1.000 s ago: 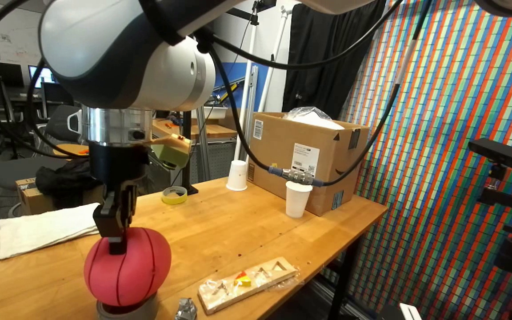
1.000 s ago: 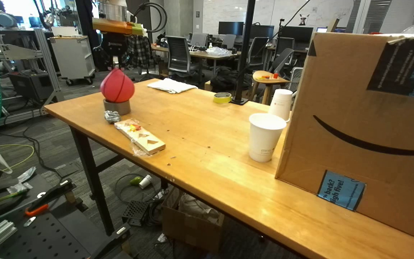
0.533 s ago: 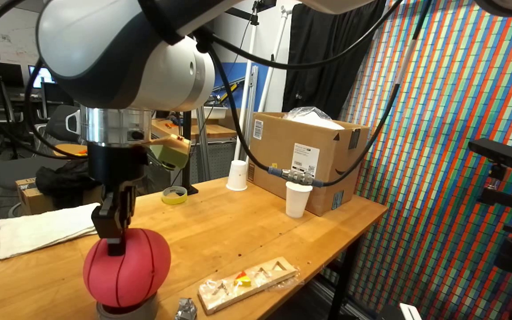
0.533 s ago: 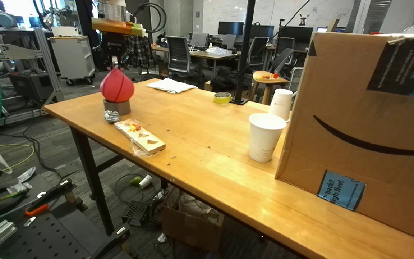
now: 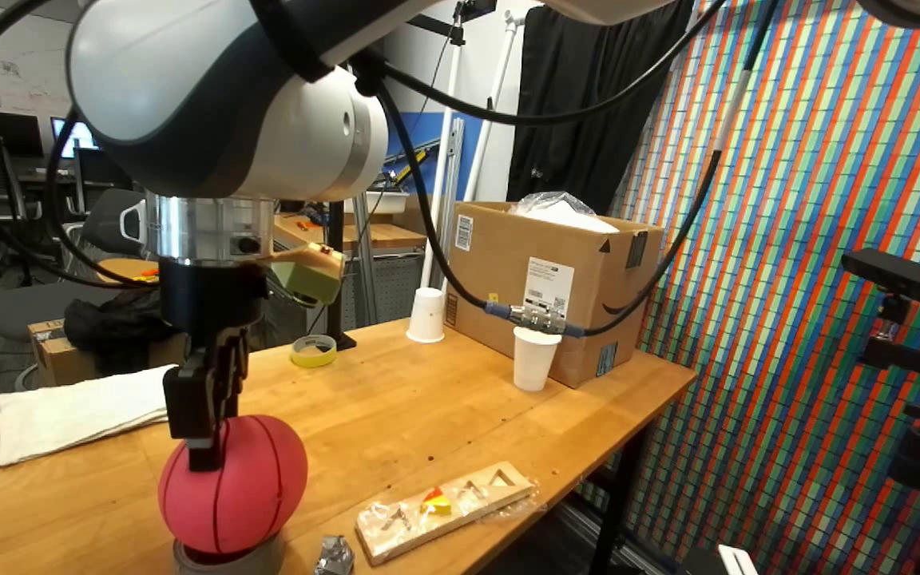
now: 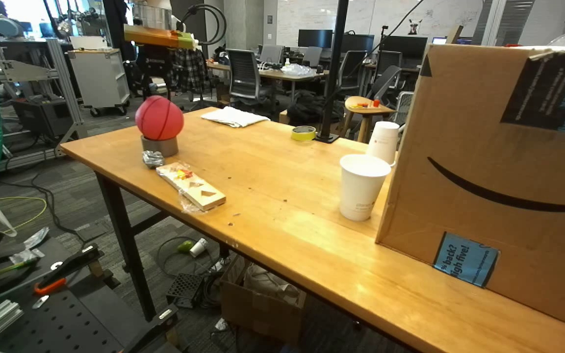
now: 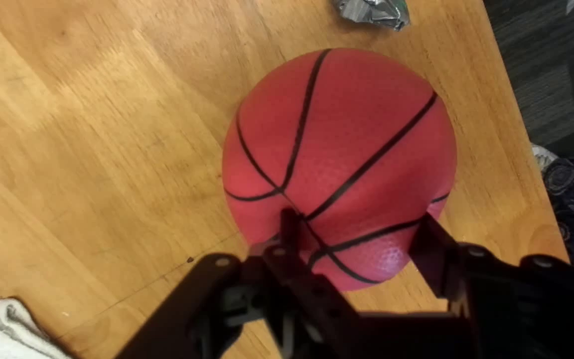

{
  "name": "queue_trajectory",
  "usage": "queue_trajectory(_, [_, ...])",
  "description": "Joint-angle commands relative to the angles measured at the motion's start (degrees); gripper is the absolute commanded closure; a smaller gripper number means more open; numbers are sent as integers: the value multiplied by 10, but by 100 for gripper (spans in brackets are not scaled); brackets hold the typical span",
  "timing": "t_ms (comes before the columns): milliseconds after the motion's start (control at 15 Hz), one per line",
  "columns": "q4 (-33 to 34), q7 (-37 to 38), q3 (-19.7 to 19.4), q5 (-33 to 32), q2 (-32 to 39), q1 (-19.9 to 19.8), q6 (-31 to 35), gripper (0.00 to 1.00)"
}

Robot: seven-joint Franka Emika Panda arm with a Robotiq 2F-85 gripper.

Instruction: Move the seal tape and pick up the white ball and put it in the cup, then pick up the red ball and place it on the seal tape

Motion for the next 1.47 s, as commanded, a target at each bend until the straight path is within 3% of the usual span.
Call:
queue_trajectory(0, [-17, 7, -3, 2, -16, -4, -2, 10])
queue_trajectory(133, [-17, 11, -4, 2, -16, -5, -1, 0])
queue_trajectory(800, [-28, 24, -5, 17, -21, -12, 1, 0])
queue_trajectory(1400, [-21, 86, 9, 2, -44, 12, -10, 0])
